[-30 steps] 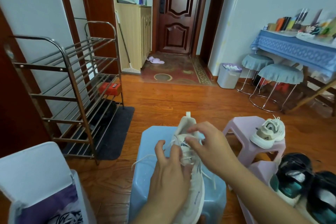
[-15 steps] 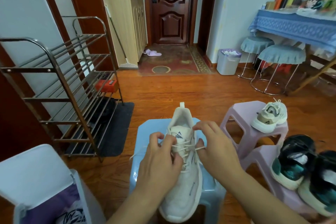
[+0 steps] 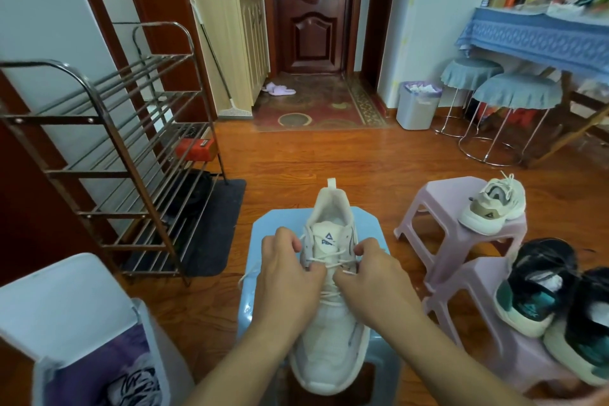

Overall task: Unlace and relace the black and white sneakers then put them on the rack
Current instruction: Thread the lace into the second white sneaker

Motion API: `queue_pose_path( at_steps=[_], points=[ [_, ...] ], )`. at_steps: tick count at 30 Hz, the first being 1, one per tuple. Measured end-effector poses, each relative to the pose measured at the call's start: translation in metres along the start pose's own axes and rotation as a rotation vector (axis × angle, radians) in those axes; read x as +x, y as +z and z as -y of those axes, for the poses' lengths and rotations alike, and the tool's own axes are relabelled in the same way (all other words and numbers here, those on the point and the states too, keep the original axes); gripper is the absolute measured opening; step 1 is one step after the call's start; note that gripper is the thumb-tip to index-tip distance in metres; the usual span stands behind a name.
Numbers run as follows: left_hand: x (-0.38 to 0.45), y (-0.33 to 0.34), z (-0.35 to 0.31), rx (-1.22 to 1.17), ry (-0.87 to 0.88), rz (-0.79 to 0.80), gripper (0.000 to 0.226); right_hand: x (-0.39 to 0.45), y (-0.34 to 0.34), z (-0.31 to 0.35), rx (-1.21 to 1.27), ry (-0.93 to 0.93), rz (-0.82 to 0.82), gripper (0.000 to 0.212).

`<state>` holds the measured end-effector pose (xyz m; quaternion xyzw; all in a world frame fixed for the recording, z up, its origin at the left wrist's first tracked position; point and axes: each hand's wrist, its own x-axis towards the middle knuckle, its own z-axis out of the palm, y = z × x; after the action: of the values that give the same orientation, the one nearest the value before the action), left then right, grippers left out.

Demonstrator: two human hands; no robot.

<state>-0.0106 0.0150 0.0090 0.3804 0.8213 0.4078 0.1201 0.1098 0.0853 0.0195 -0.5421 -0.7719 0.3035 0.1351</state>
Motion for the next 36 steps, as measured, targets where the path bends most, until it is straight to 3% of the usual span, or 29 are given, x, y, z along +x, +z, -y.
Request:
queue_pose_path(
  at_steps=[8, 12, 16, 23, 27, 31, 36],
  points=[
    [-0.012, 0.002, 0.001, 0.282, 0.297, 0.034, 0.021, -0.006, -0.007, -0.004, 0.031, -0.045, -0.010, 0.039],
    [-0.016, -0.007, 0.001, 0.291, 0.286, 0.015, 0.011, -0.009, -0.018, -0.003, 0.101, -0.108, -0.054, 0.041],
    [-0.016, -0.007, 0.003, 0.322, 0.351, -0.021, 0.013, -0.007, -0.029, -0.004, 0.126, -0.205, -0.077, 0.007],
    [-0.017, 0.001, -0.003, 0.472, 0.409, -0.127, 0.017, -0.004, -0.020, -0.009, 0.206, -0.249, -0.191, 0.015],
    [-0.018, 0.006, -0.003, 0.387, 0.404, -0.143, 0.017, 0.000, -0.007, -0.008, -0.096, -0.466, -0.334, 0.005],
    [-0.017, 0.010, 0.001, 0.286, 0.370, -0.116, 0.014, 0.000, 0.000, -0.003, -0.355, -0.534, -0.374, 0.027],
    [-0.016, 0.011, 0.002, 0.221, 0.371, -0.104, 0.016, -0.006, 0.001, 0.010, -0.404, -0.576, -0.391, 0.039]
  ],
)
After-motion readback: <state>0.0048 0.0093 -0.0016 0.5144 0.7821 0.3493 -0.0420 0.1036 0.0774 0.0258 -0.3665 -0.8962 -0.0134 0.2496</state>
